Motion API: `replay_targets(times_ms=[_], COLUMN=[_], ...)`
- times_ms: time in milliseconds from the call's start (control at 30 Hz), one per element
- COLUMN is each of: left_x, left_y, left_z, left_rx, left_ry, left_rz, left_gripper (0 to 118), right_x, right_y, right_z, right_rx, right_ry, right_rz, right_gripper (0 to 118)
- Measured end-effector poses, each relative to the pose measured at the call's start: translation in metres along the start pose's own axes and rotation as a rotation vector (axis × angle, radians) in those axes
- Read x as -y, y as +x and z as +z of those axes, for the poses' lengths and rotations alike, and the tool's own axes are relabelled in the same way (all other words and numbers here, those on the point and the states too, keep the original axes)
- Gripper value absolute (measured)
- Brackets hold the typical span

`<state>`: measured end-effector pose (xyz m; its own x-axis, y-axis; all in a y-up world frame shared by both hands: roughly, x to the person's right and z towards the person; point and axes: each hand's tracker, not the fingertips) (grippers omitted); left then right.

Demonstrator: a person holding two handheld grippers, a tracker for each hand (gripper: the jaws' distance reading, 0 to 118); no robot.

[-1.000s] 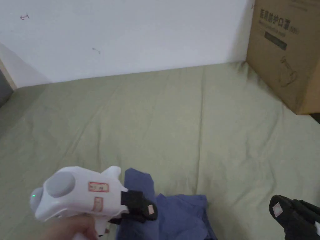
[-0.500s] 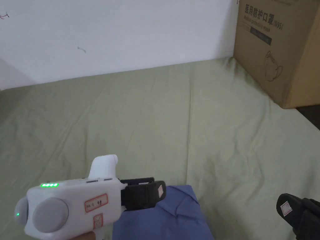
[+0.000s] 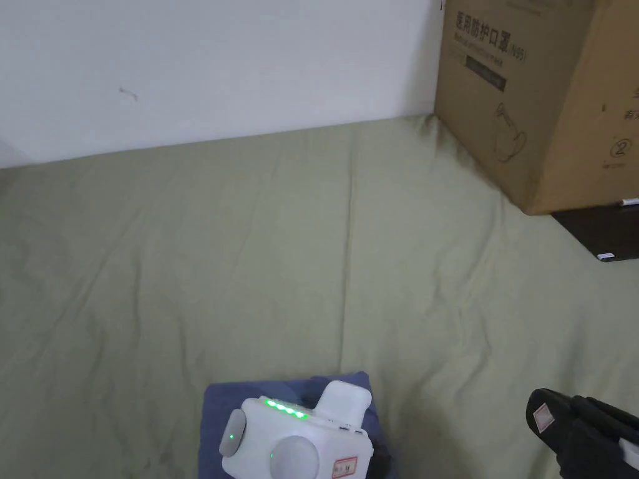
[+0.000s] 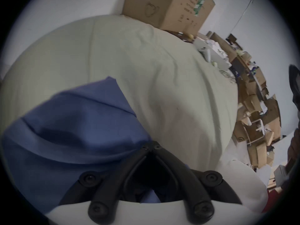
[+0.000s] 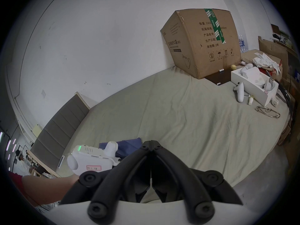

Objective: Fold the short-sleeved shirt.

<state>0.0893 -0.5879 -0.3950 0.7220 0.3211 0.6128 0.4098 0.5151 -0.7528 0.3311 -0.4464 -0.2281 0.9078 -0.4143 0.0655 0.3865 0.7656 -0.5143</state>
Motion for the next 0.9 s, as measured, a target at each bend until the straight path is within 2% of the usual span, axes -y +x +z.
replay_targets(times_ms=[67, 133, 167, 233, 300, 400, 533, 600, 733, 833, 900], left_x=[0.003, 0.007, 0.004, 0.007, 0.011, 0.018, 0.036, 0.050, 0.073, 0.087, 0.097], left_y=[-0.005, -0.012, -0.017, -0.016, -0.010, -0.004, 0.012, 0.025, 0.039, 0.044, 0.045], left_z=[0.009, 0.021, 0.031, 0.063, 0.102, 0.180, 0.273, 0.299, 0.316, 0.307, 0.296], left_rx=[0.093, 0.259, 0.284, 0.057, -0.005, -0.034, -0.321, -0.511, -0.673, -0.769, -0.832], left_ry=[-0.013, -0.088, -0.087, 0.004, 0.136, 0.434, 0.800, 0.946, 1.097, 1.137, 1.136], left_rz=[0.026, 0.117, 0.072, -0.098, -0.080, 0.004, -0.054, -0.062, -0.058, -0.061, -0.001], left_gripper=[0, 0, 0, 0, 0, 0, 0, 0, 0, 0, 0], right_x=[0.000, -0.001, -0.002, -0.008, -0.017, -0.035, -0.049, -0.047, -0.030, -0.006, 0.005], right_y=[-0.001, -0.003, -0.006, -0.013, -0.024, -0.047, -0.081, -0.098, -0.118, -0.116, -0.109], right_z=[0.001, 0.003, 0.003, 0.004, 0.011, 0.026, 0.048, 0.056, 0.047, 0.036, 0.029], right_rx=[0.005, 0.002, -0.004, -0.023, -0.070, -0.114, -0.134, -0.095, 0.012, 0.126, 0.190], right_ry=[-0.002, -0.006, -0.012, -0.034, -0.027, 0.032, 0.204, 0.352, 0.561, 0.660, 0.624], right_rz=[0.008, 0.010, 0.007, -0.010, -0.008, 0.066, 0.181, 0.276, 0.407, 0.401, 0.364], right_gripper=[0, 0, 0, 0, 0, 0, 0, 0, 0, 0, 0])
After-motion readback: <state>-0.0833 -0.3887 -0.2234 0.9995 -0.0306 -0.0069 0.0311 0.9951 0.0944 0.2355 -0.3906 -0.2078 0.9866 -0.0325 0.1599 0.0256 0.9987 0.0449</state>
